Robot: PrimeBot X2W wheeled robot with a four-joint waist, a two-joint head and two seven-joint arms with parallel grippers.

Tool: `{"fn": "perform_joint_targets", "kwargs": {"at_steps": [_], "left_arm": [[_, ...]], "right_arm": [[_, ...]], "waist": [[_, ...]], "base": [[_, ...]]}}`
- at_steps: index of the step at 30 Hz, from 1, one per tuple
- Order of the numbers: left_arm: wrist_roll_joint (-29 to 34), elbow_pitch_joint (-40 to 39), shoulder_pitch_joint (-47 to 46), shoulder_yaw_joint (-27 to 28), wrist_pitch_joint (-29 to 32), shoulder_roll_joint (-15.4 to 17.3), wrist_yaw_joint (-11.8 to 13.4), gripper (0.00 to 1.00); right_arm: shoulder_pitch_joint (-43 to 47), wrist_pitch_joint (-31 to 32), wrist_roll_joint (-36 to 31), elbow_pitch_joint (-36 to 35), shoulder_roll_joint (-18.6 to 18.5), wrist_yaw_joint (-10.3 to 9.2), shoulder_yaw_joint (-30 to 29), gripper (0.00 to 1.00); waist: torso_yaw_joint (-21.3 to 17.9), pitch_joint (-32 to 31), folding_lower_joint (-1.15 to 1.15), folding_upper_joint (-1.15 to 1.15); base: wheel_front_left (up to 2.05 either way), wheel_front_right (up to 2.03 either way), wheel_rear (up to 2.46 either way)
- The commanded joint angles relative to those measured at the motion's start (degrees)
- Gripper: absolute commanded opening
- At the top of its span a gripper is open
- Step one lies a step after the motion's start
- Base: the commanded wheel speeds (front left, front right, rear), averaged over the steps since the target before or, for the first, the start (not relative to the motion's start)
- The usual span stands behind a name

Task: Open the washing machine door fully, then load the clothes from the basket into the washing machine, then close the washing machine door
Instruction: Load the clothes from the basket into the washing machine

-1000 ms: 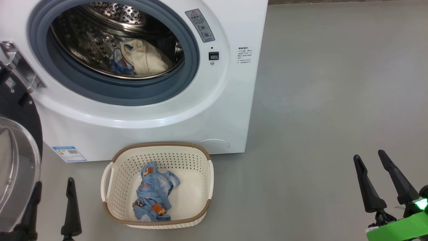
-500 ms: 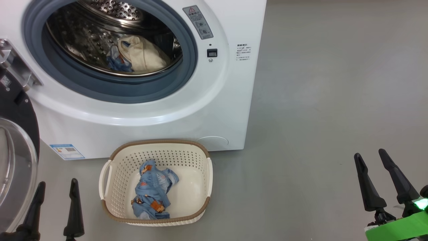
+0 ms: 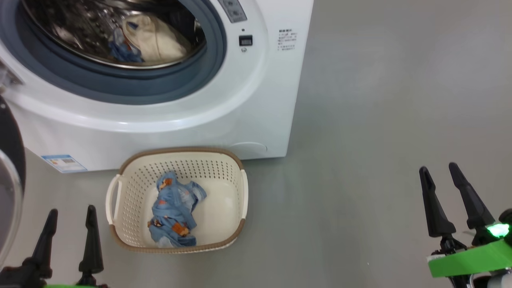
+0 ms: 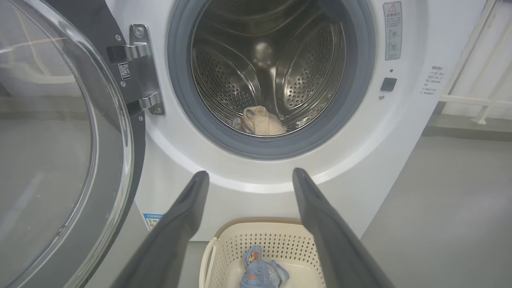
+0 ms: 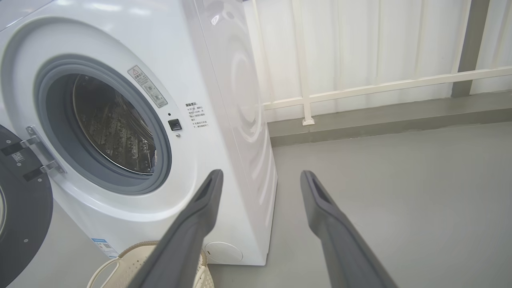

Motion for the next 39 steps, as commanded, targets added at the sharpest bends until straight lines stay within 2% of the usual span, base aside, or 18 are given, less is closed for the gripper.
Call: {"fn": "perform_joint_targets", "kwargs": {"at_steps": [1,8,16,29,39], "left_arm": [[-0.40,-0.60,-2.51,1.59,-0.07,1.26,0.08,1.00],[-1.00,5.05,-7.69,0.10,0.44,1.76,-0.33,1.00],[-2.50,16.90,-16.59,-2.16,2.13,3.04,-1.16,1.00],[-2.54,39.11,-33.10,-9.11,5.88,8.02,-1.95,1.00],[-2.12,50.97,-42.21,-13.33,11.59,10.64,-2.00,1.00]], "right_arm": [[-1.75,-0.46,-0.86,-1.54,-1.07,0.42,0.98,1.00],[-4.74,-0.46,-1.16,-1.94,-0.51,0.42,1.21,1.00],[-9.06,-0.46,-1.96,-2.80,1.26,0.42,1.92,1.00],[-14.57,-0.46,-2.92,-3.07,3.48,0.42,4.73,1.00],[-16.22,-0.46,-3.26,-3.29,4.71,0.42,6.45,1.00]], "waist": [[-0.97,2.25,-0.01,0.00],[-2.11,7.13,-0.01,0.00],[-4.07,13.46,-0.01,0.00],[-7.56,22.01,-0.01,0.00],[-9.91,26.07,-0.01,0.00]], "base": [[0.00,0.00,0.00],[0.00,0.00,0.00],[0.00,0.00,0.00],[0.00,0.00,0.00],[0.00,0.00,0.00]]}}
